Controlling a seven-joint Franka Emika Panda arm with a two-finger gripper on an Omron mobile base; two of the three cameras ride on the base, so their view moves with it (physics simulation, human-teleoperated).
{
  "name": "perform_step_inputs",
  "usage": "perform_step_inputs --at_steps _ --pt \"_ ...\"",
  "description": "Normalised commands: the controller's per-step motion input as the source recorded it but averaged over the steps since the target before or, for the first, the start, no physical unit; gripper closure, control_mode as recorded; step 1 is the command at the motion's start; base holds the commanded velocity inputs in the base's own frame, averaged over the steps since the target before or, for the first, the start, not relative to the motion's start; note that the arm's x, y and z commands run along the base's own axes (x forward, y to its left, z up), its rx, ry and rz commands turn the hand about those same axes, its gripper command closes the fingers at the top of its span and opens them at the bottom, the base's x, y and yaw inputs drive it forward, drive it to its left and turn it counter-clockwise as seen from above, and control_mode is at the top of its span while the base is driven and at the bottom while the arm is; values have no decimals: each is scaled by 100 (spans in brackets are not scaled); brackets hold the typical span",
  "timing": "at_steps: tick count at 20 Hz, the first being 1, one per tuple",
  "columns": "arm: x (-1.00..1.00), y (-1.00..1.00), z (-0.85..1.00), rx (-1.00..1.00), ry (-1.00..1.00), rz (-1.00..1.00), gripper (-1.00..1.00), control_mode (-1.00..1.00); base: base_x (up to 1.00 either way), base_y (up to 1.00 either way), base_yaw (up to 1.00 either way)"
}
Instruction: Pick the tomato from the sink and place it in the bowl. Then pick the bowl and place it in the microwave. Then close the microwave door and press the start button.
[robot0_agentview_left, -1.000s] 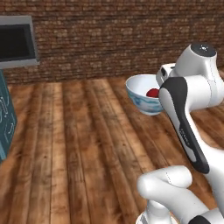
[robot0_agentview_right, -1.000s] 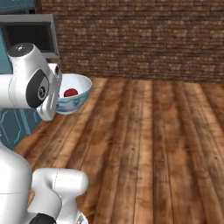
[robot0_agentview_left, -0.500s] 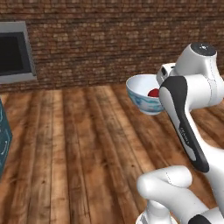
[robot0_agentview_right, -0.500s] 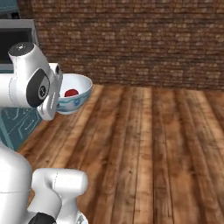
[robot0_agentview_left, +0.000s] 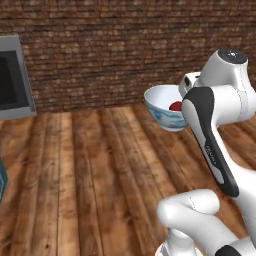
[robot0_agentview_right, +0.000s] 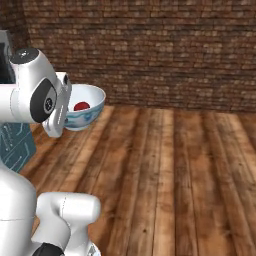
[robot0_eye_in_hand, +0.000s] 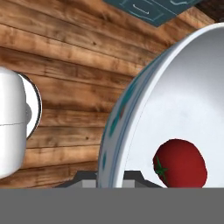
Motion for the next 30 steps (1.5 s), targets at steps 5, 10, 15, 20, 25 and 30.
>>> perform_step_inputs --at_steps 5,10,15,20,25,30 --pt "0 0 0 0 0 0 100 100 100 -6 11" --pt "0 0 0 0 0 0 100 100 100 -9 50" --pt "0 0 0 0 0 0 100 100 100 -1 64" --pt "0 0 0 0 0 0 100 100 99 -23 62" --pt "0 0 0 0 0 0 100 100 93 -33 60" --pt "0 0 0 0 0 0 100 100 64 -25 66"
